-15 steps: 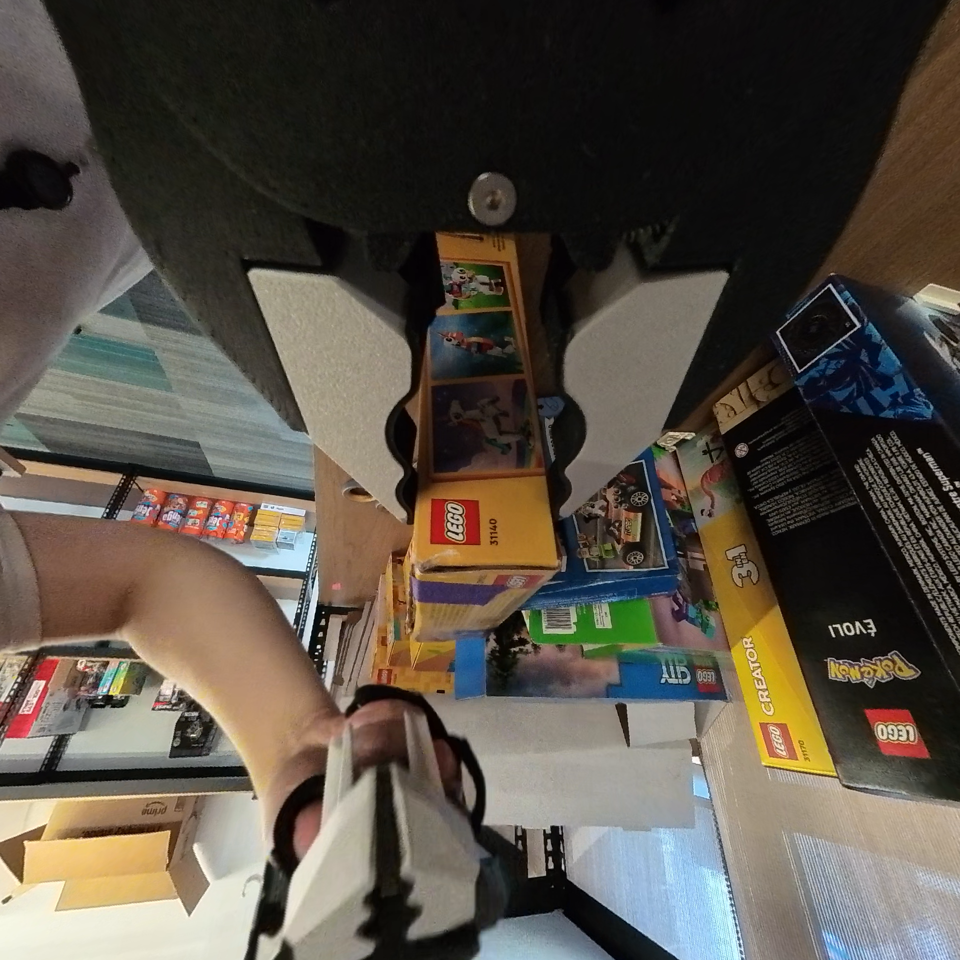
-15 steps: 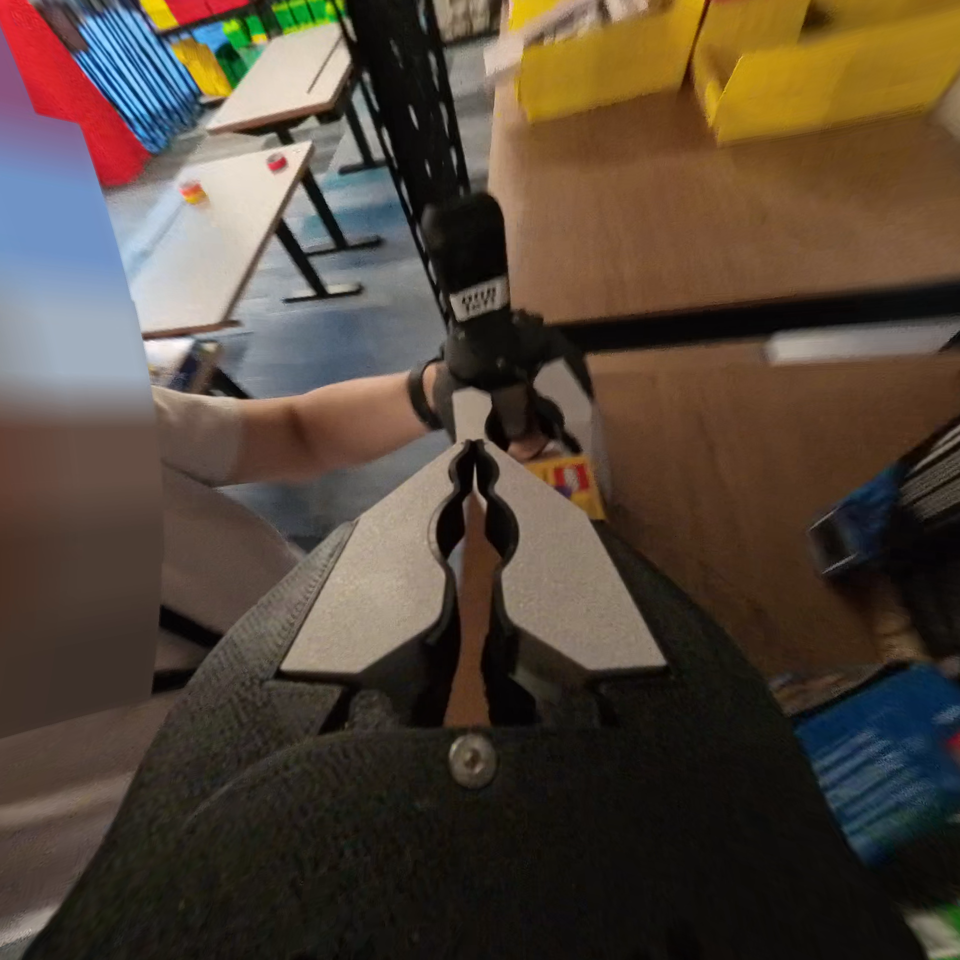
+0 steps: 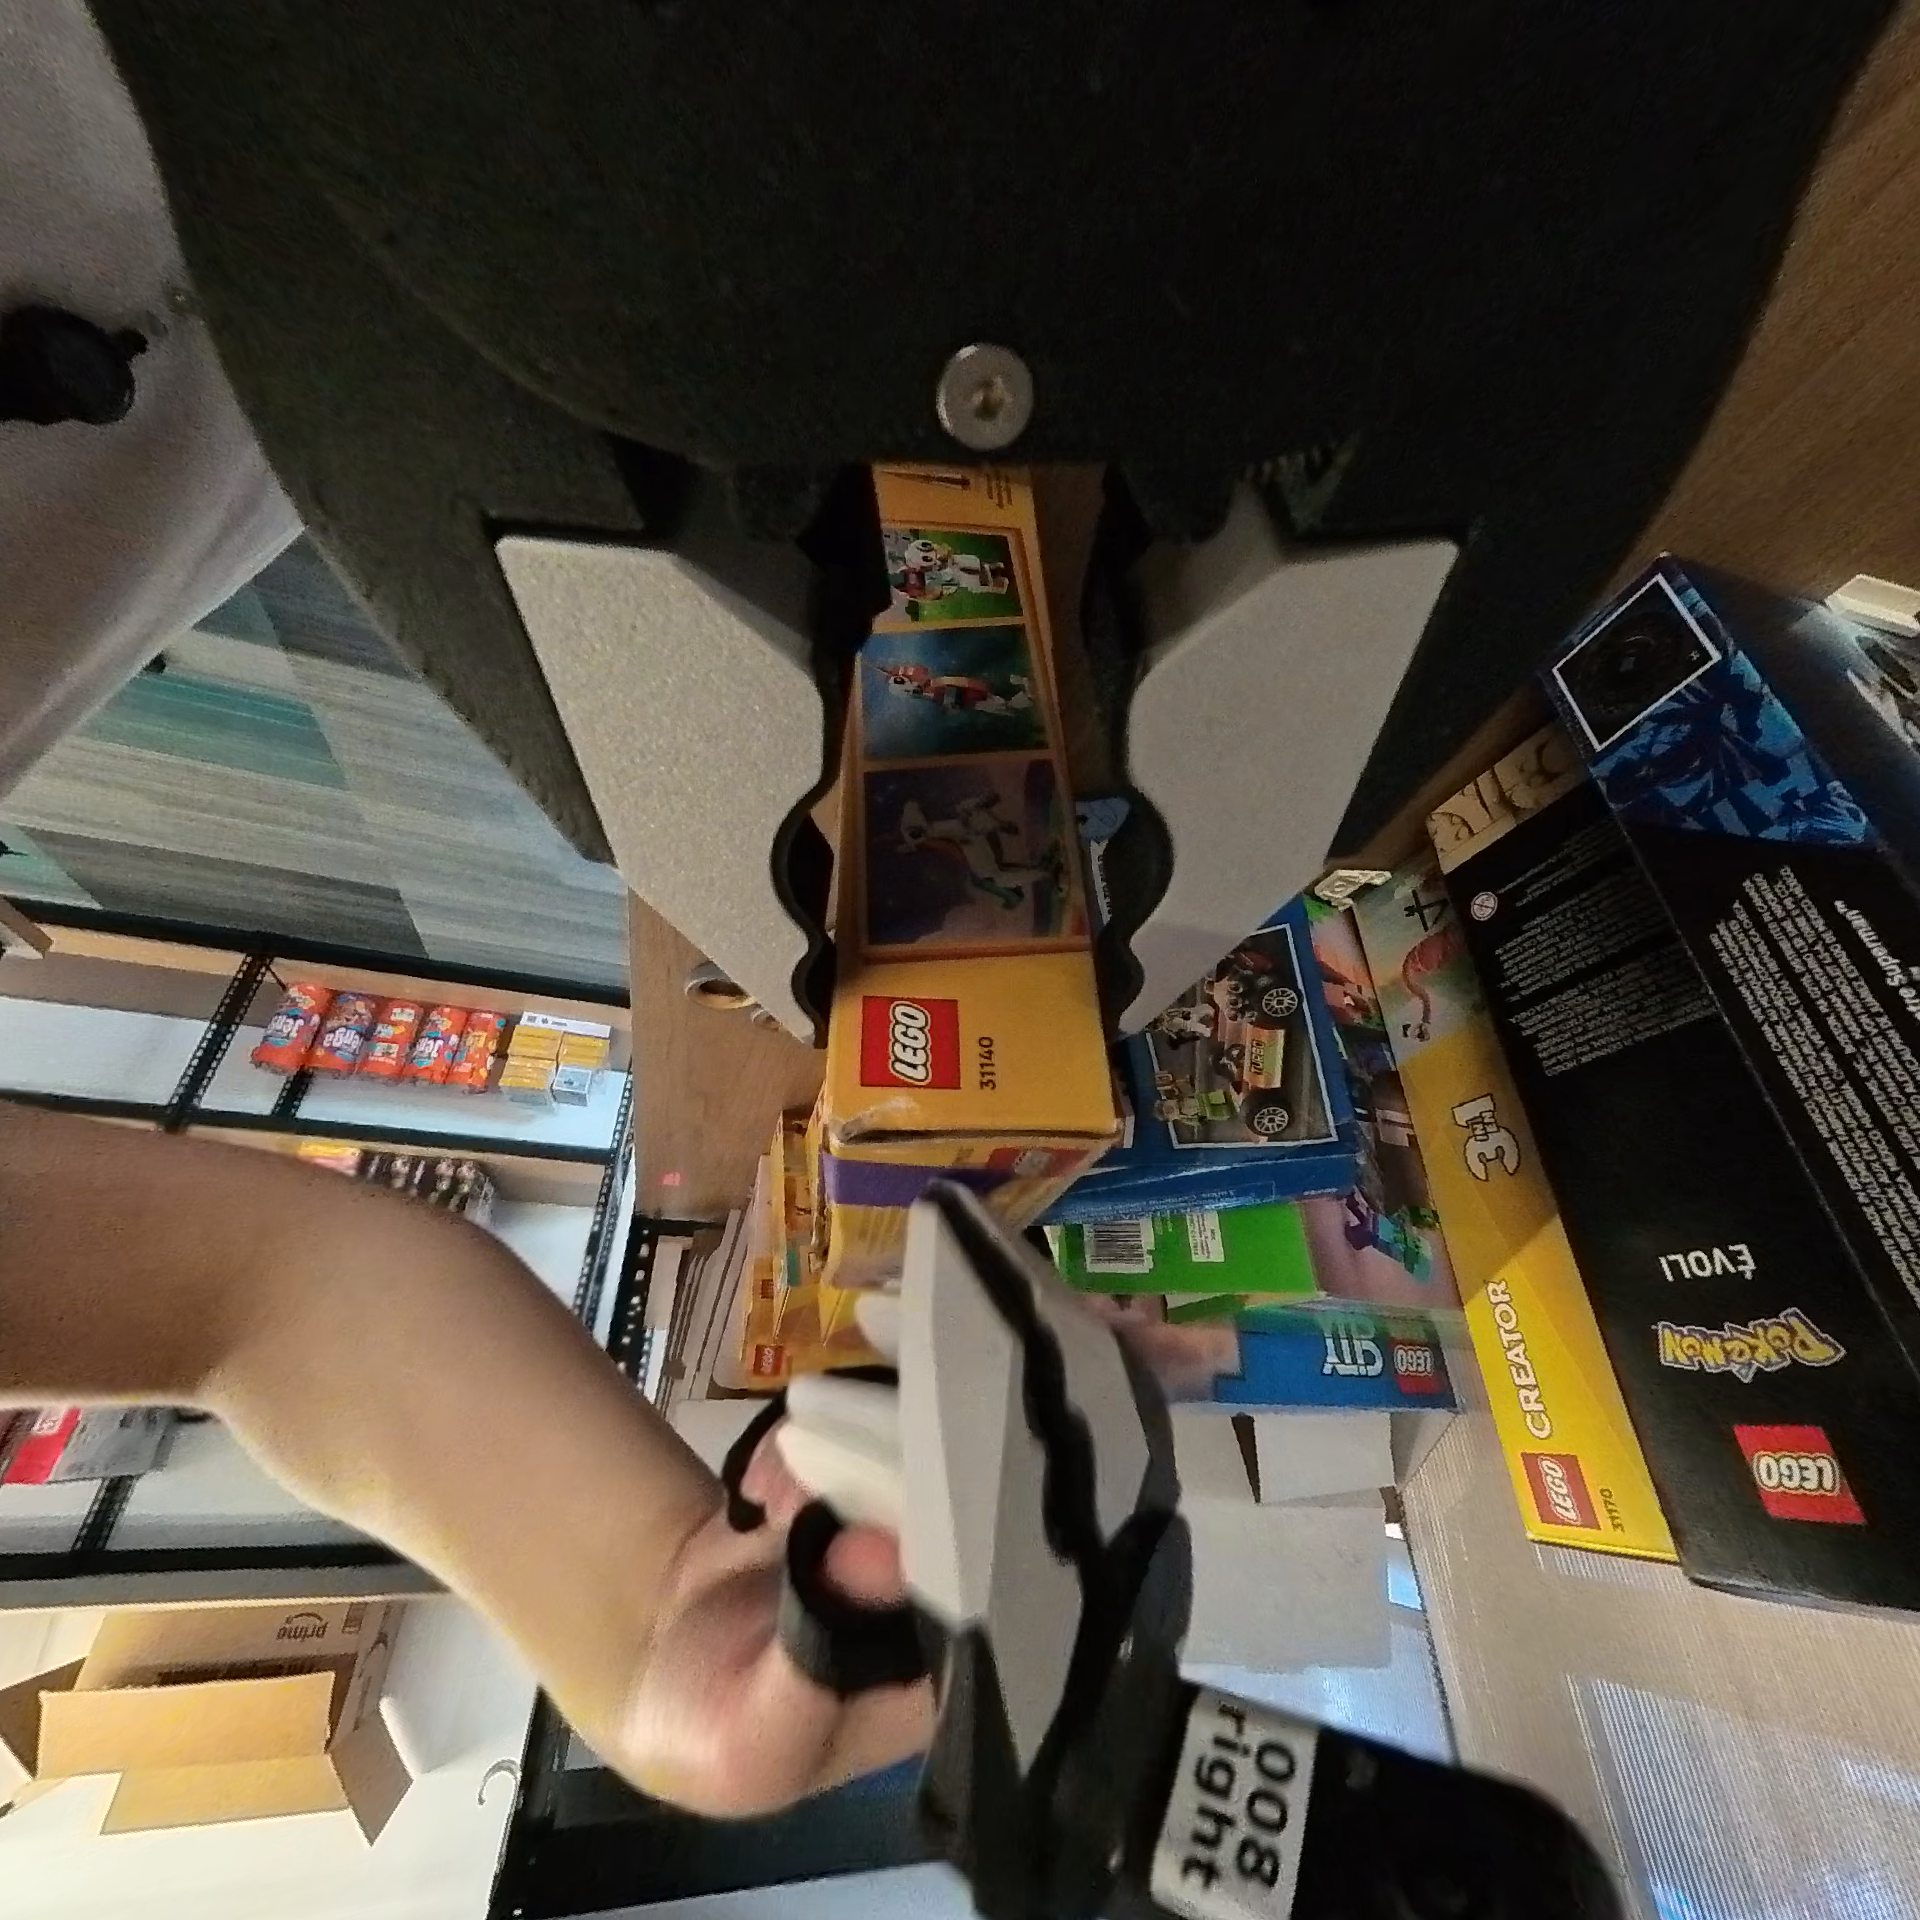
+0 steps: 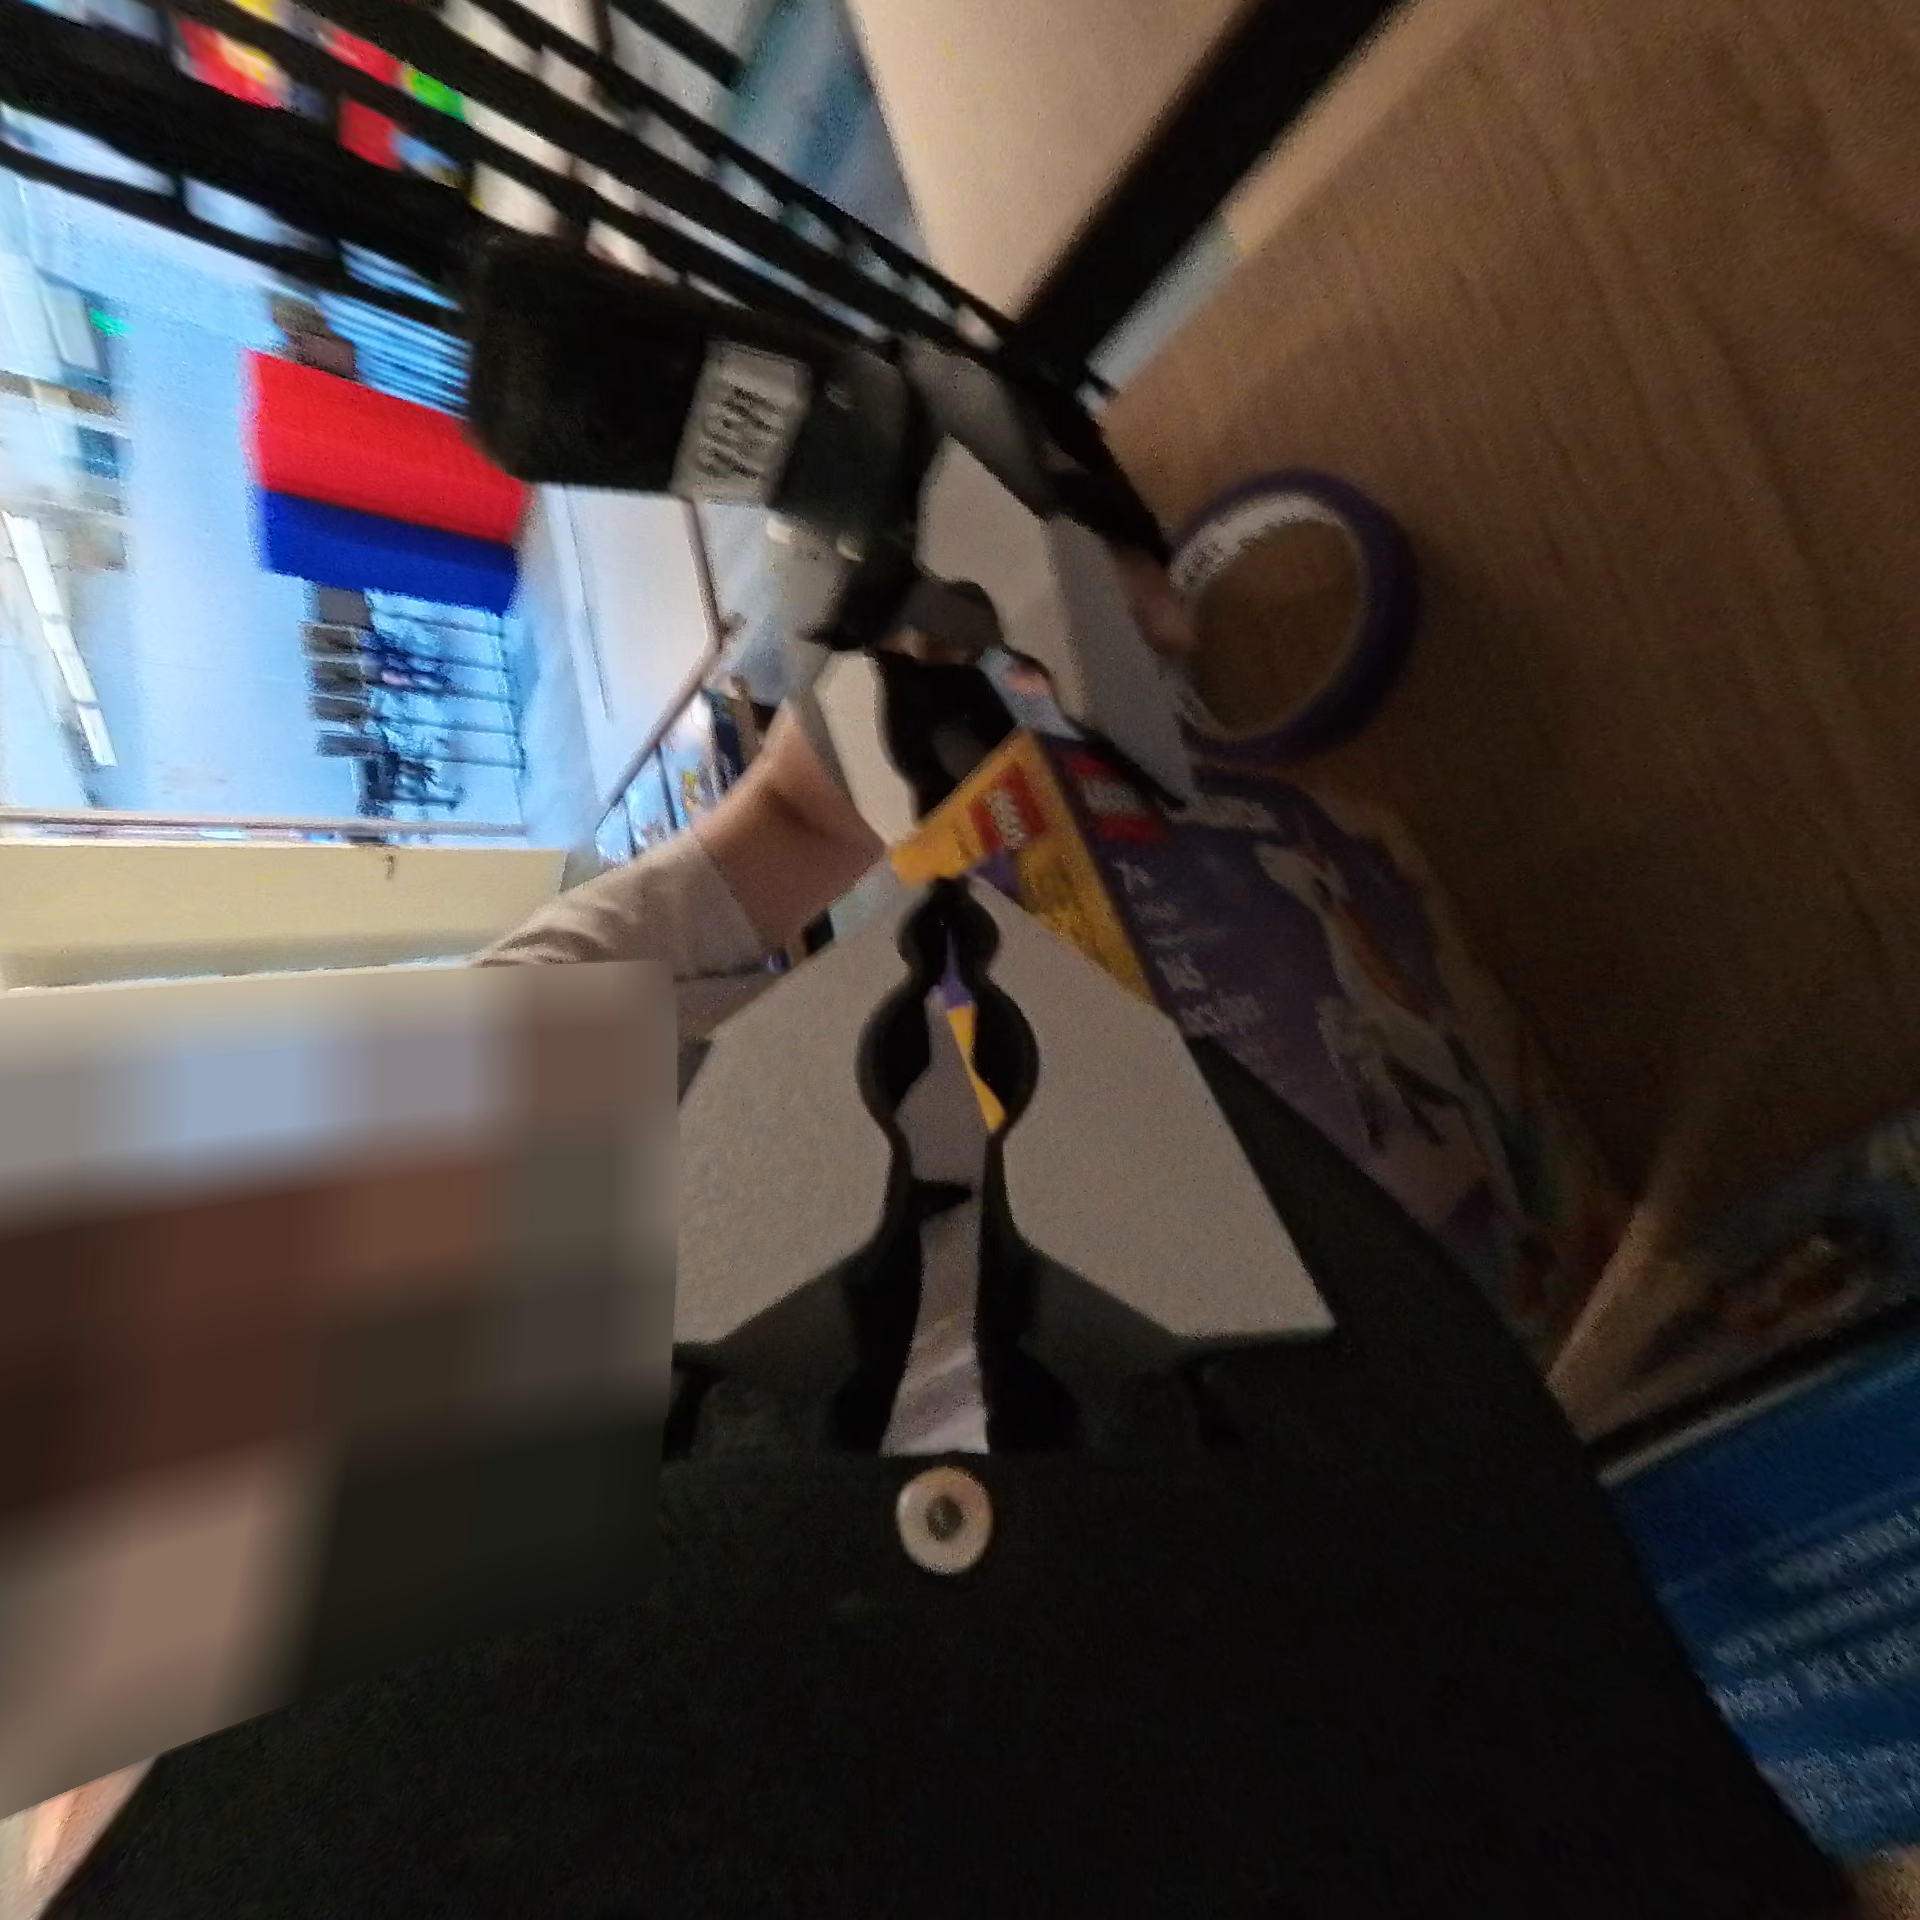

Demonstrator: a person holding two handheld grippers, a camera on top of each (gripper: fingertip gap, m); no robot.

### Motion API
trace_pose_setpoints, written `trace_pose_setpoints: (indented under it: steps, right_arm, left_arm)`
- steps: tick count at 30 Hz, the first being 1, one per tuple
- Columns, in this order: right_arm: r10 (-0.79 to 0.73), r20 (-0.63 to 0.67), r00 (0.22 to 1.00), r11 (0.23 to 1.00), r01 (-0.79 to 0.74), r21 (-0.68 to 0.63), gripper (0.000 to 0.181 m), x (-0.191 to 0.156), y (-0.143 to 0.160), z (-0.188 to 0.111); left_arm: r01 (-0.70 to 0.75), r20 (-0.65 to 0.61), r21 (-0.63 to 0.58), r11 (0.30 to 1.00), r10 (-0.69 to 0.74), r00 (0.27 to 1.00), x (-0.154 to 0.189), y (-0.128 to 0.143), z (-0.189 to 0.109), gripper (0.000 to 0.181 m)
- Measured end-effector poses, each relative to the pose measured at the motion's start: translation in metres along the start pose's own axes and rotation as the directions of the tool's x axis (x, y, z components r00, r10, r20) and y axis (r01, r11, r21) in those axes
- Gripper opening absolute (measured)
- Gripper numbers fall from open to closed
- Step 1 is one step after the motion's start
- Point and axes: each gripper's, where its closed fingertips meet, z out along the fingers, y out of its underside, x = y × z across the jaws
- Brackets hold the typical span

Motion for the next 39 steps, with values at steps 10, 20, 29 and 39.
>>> trace_pose_setpoints:
  steps: [10, 20, 29, 39]
  right_arm:
    - [-0.037, 0.116, 0.993, 0.999, 0.040, -0.025, 0.000, -0.013, 0.017, -0.008]
    - [-0.665, -0.303, 0.683, 0.519, 0.714, 0.471, 0.010, -0.066, 0.042, -0.052]
    - [-0.727, -0.564, 0.393, 0.286, 0.919, 0.272, 0.068, -0.034, 0.095, 0.045]
    - [-0.685, -0.704, 0.185, 0.475, 0.846, -0.240, 0.043, 0.061, 0.015, 0.187]
  left_arm:
    - [-0.017, -0.023, -0.023, 1.000, 0.016, 1.000, -0.002, 0.000, 0.001, 0.050]
    - [0.006, 0.071, 0.066, 0.998, -0.011, 0.997, -0.017, -0.016, -0.001, 0.067]
    - [-0.205, 0.593, 0.044, 0.978, 0.140, 0.793, 0.020, -0.026, -0.063, 0.058]
    - [-0.187, 0.854, -0.199, 0.962, 0.264, 0.448, 0.074, 0.034, -0.207, 0.044]
